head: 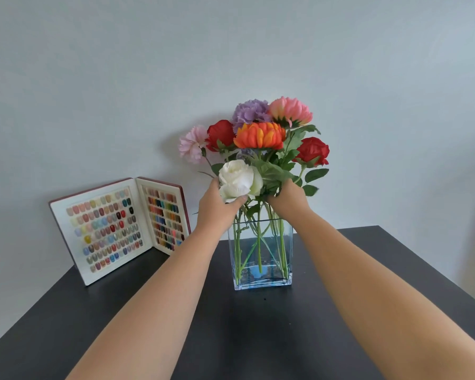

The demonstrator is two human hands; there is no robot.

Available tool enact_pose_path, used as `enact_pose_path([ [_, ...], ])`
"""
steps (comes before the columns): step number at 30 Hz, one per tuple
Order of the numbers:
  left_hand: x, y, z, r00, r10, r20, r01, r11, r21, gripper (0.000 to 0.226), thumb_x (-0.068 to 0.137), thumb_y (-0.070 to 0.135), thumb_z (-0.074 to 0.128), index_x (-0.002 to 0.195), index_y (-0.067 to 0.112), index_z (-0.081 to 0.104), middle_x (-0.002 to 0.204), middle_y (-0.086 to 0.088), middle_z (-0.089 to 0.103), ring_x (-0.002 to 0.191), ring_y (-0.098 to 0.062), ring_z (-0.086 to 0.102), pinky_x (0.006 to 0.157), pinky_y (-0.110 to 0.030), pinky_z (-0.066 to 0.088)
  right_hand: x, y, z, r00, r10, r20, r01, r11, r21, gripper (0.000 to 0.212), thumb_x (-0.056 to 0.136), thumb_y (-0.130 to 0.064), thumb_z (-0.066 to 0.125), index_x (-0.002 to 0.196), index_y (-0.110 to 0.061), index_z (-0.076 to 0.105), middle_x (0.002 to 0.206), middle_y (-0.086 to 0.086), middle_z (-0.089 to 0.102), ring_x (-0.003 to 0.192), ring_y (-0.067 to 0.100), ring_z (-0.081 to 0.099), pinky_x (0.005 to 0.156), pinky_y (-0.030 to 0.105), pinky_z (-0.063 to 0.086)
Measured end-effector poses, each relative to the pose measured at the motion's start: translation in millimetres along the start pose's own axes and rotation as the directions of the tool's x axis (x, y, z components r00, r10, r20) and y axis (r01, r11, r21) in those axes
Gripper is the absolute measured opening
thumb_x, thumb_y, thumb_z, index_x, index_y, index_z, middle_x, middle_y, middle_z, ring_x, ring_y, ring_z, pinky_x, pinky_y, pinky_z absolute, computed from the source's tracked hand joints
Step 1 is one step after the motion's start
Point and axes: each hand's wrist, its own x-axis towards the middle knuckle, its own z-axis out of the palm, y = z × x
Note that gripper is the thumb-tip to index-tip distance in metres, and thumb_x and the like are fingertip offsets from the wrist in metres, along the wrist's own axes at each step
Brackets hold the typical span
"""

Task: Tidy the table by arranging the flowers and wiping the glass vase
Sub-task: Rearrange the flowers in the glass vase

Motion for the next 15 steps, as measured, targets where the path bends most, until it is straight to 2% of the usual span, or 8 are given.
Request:
enact_pose_path([
  [2,-4.6,-6.8,2.1,1.0,0.009,0.012,-0.01,0.999,0.044,0.063,0.073,0.036,0.081,0.127,0.019,0.053,0.118,-0.004,0.065,0.104,-0.021,0.061,0.082,-0.032,0.048,-6.1,5.7,-0.1,1.0,0.011,-0.004,-0.01,0.999,0.032,0.062,0.081,-0.028,0.064,0.134,-0.008,0.039,0.12,0.016,0.055,0.109,0.036,0.054,0.083,0.035,0.044],
  [4,-9.3,-13.0,3.3,1.0,0.007,0.003,-0.007,0.998,0.058,0.07,0.067,0.045,0.081,0.126,0.019,0.054,0.114,-0.005,0.063,0.102,-0.022,0.062,0.086,-0.04,0.053,-12.4,10.1,-3.7,0.999,0.025,-0.02,-0.023,0.992,0.121,0.072,0.082,-0.029,0.063,0.144,-0.011,0.03,0.129,0.015,0.049,0.114,0.031,0.05,0.084,0.031,0.04],
  [5,-11.8,-14.9,3.4,1.0,0.006,-0.005,-0.006,0.999,0.052,0.073,0.066,0.045,0.082,0.128,0.02,0.052,0.116,-0.005,0.061,0.103,-0.02,0.061,0.089,-0.04,0.052,-15.2,11.1,-6.0,0.999,0.026,-0.032,-0.021,0.99,0.139,0.072,0.083,-0.028,0.062,0.145,-0.012,0.029,0.13,0.014,0.048,0.114,0.028,0.049,0.083,0.03,0.037],
  [7,-16.3,-15.1,1.8,1.0,0.009,-0.021,-0.009,1.0,0.012,0.081,0.068,0.038,0.084,0.136,0.021,0.045,0.123,-0.003,0.057,0.109,-0.016,0.057,0.091,-0.03,0.048,-17.1,11.0,-9.3,0.998,0.022,-0.054,-0.014,0.99,0.142,0.072,0.084,-0.028,0.063,0.145,-0.011,0.03,0.133,0.014,0.046,0.11,0.023,0.047,0.082,0.029,0.036],
  [9,-17.6,-14.5,-0.9,0.999,0.028,-0.043,-0.029,0.999,-0.028,0.085,0.068,0.032,0.085,0.14,0.021,0.041,0.129,0.0,0.056,0.112,-0.013,0.055,0.085,-0.015,0.043,-17.4,9.0,-11.3,0.996,0.03,-0.079,-0.017,0.988,0.154,0.076,0.083,-0.029,0.065,0.146,-0.01,0.028,0.139,0.014,0.042,0.118,0.024,0.045,0.084,0.029,0.037],
  [11,-19.0,-13.9,-4.8,0.998,0.036,-0.058,-0.038,0.999,-0.039,0.087,0.069,0.029,0.085,0.142,0.022,0.038,0.133,0.001,0.054,0.114,-0.012,0.054,0.083,-0.011,0.039,-17.4,7.9,-11.8,0.994,0.035,-0.107,-0.016,0.984,0.178,0.076,0.083,-0.028,0.067,0.146,-0.009,0.029,0.137,0.013,0.045,0.12,0.026,0.046,0.082,0.027,0.035],
  [13,-21.0,-14.2,-8.3,0.999,0.015,-0.052,-0.018,0.999,-0.047,0.089,0.072,0.028,0.084,0.145,0.022,0.035,0.137,0.001,0.053,0.117,-0.015,0.055,0.09,-0.02,0.041,-18.0,7.9,-12.1,0.993,0.034,-0.117,-0.013,0.983,0.182,0.068,0.085,-0.027,0.067,0.143,-0.01,0.036,0.124,0.011,0.056,0.106,0.022,0.055,0.077,0.025,0.039],
  [15,-23.2,-15.1,-10.4,0.999,-0.019,-0.036,0.018,0.999,-0.044,0.089,0.075,0.029,0.082,0.148,0.023,0.032,0.139,0.0,0.055,0.119,-0.019,0.056,0.094,-0.028,0.043,-19.7,9.4,-10.6,0.994,0.028,-0.109,-0.01,0.987,0.161,0.055,0.088,-0.024,0.064,0.138,-0.012,0.046,0.103,0.006,0.062,0.076,0.008,0.056,0.058,0.018,0.039],
])
